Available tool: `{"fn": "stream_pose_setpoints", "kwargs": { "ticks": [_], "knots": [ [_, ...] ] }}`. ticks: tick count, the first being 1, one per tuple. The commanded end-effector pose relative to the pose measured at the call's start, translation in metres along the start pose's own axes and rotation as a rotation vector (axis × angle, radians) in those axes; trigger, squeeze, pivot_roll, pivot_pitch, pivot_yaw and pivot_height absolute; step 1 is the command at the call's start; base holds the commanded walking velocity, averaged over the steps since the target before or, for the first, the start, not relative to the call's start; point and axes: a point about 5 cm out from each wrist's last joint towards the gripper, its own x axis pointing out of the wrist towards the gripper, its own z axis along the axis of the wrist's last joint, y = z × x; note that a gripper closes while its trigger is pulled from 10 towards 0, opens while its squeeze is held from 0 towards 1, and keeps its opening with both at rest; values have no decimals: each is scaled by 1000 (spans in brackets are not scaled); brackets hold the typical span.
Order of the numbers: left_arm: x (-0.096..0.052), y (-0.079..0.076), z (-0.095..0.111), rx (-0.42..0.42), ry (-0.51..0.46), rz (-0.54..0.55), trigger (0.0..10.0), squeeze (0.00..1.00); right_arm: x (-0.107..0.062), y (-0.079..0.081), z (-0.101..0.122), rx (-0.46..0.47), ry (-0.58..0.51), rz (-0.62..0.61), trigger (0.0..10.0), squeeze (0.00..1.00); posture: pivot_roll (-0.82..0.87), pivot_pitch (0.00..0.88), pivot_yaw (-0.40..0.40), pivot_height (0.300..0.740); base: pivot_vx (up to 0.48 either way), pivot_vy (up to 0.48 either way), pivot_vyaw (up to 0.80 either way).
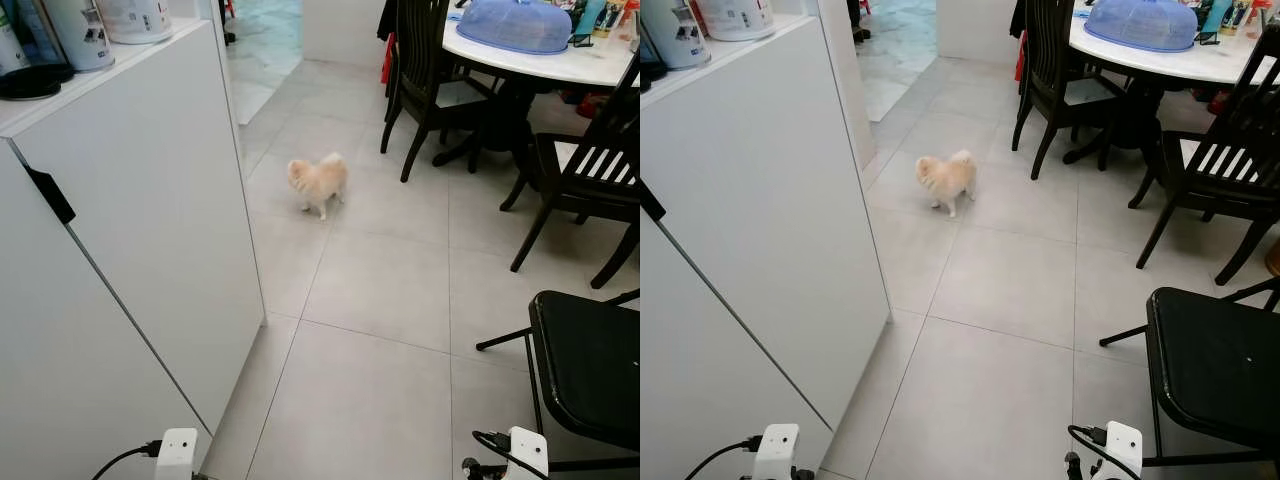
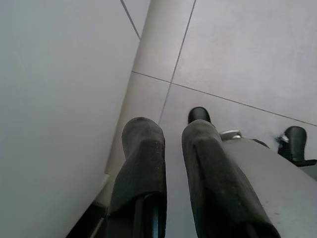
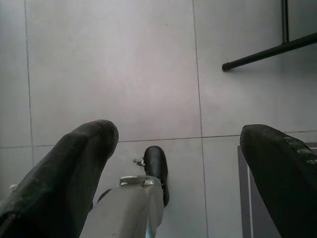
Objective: Restocking fridge
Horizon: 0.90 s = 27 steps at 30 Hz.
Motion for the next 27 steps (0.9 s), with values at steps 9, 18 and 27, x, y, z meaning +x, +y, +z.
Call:
{"fn": "stream_pose_setpoints", "kwargs": {
  "ticks": [9, 18, 27],
  "knots": [
    [-1, 0, -5, 12, 12, -11, 10000, 0, 0, 0, 0, 24, 9, -4, 10000, 0, 34, 0, -15, 740, 0, 0, 0],
    [0, -2, -7, 17, 25, -15, 10000, 0, 0, -2, 2, -32, -4, -6, 10000, 0, 32, 0, -25, 740, 0, 0, 89],
    [-1, -2, -9, 36, 28, -18, 10000, 0, 0, -2, -1, -104, 29, 8, 10000, 0, 23, 0, -19, 740, 0, 0, 800]
  ]
}}
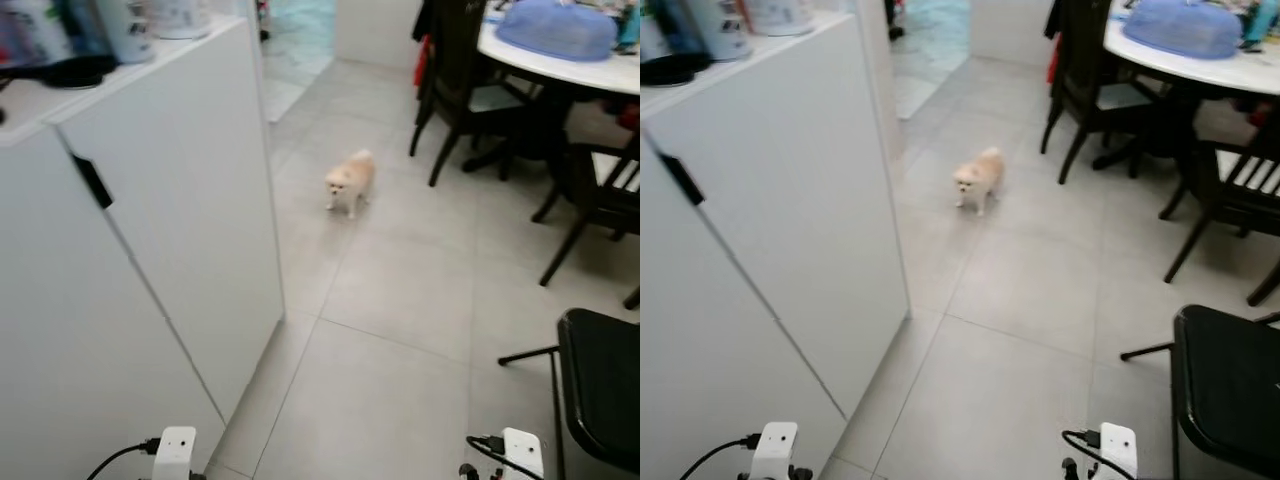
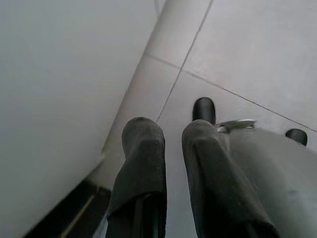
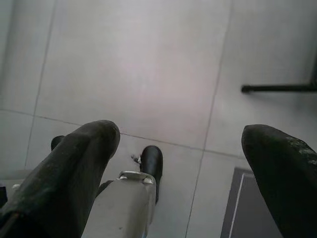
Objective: Restocking fridge
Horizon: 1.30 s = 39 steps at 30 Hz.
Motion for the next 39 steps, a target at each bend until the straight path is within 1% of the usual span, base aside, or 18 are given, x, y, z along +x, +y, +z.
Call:
{"fn": "stream_pose_setpoints", "kwargs": {
  "ticks": [1, 11, 25, 39],
  "knots": [
    [0, 0, -5, 26, 20, -6, 10000, 0, 0, -3, 1, -1, 2, -7, 10000, 0, 22, 0, -17, 740, 0, 0, 800],
    [-1, 0, -7, 37, 31, -10, 10000, 0, -1, -3, -1, -44, 20, 4, 10000, 0, 17, 0, -17, 740, 0, 0, 800],
    [-1, 0, -7, 37, 31, -13, 10000, 0, -1, -3, 0, -35, 15, 3, 10000, 0, 21, 0, -26, 740, 0, 0, 800],
    [0, -1, -4, 32, 35, -5, 10000, 0, -1, -4, 2, -66, 25, 2, 10000, 0, 21, 0, -36, 740, 0, 0, 800]
  ]
}}
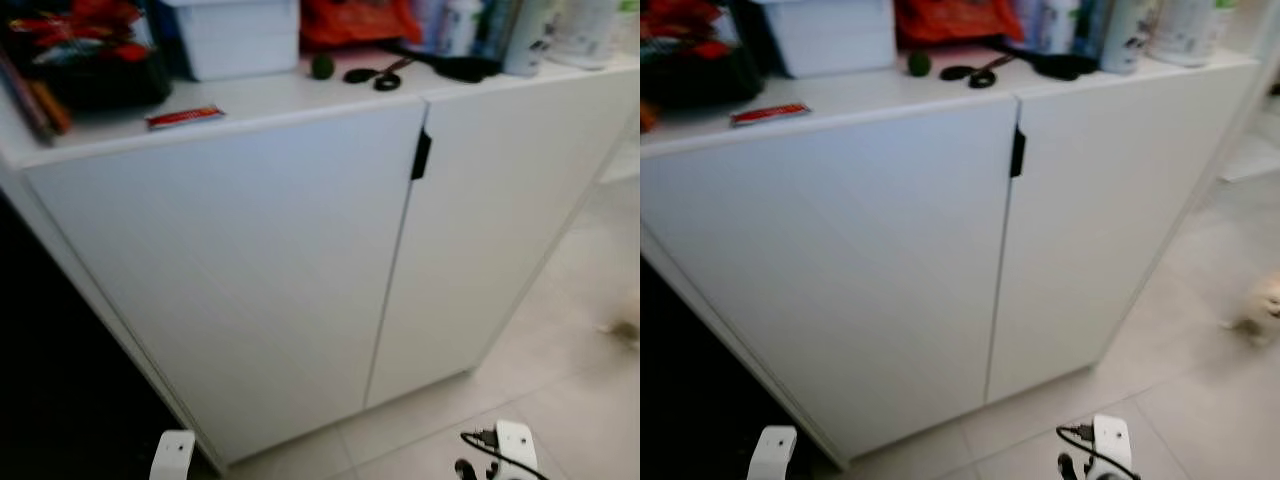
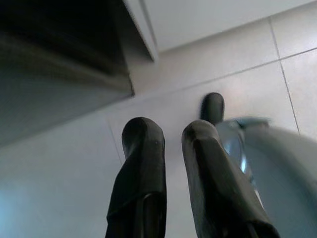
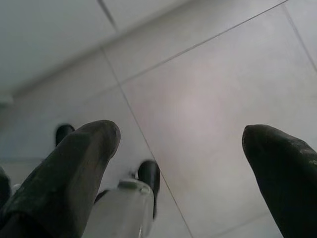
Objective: Restocking fridge
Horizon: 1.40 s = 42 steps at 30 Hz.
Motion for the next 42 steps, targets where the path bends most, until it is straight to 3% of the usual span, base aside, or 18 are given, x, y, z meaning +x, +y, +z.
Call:
{"fn": "stream_pose_setpoints", "kwargs": {
  "ticks": [1, 16, 20, 21, 22, 40, 41, 42],
  "knots": [
    [0, 2, -3, 13, 23, 6, 10000, 0, 0, 0, 3, -7, -3, 1, 10000, 0, 21, 0, -36, 740, 0, 0, 800],
    [0, 3, -2, 41, 28, 7, 10000, 0, 0, 0, 4, -2, 0, -4, 10000, 0, 20, 0, -40, 740, 0, 0, 800],
    [0, 3, -1, 57, 29, 6, 10000, 0, 0, 1, 3, 44, -10, -8, 10000, 0, 21, 0, -38, 740, 0, 0, 767],
    [0, 3, -1, 66, 26, 3, 10000, 369, 0, 1, 2, 66, -7, -4, 10000, 0, 19, 0, -37, 740, 0, 0, 0],
    [0, 3, -1, 65, 25, -1, 10000, 1000, 0, 1, 2, 64, -6, -5, 10000, 1000, 20, 0, -38, 740, 0, 0, 0],
    [0, 1, -1, 44, 20, -16, 10000, 1000, 0, 1, 3, 68, -8, -14, 10000, 1000, 22, 0, -39, 740, 0, 0, 0],
    [0, 1, -1, 42, 19, -14, 10000, 1000, 0, 0, 3, 63, -6, -16, 10000, 0, 22, 0, -39, 740, 0, 0, 0],
    [0, 2, -1, 37, 21, -9, 10000, 173, 0, 0, 3, 63, -6, -16, 10000, 0, 22, 0, -39, 740, 0, 0, 0]
  ]
}}
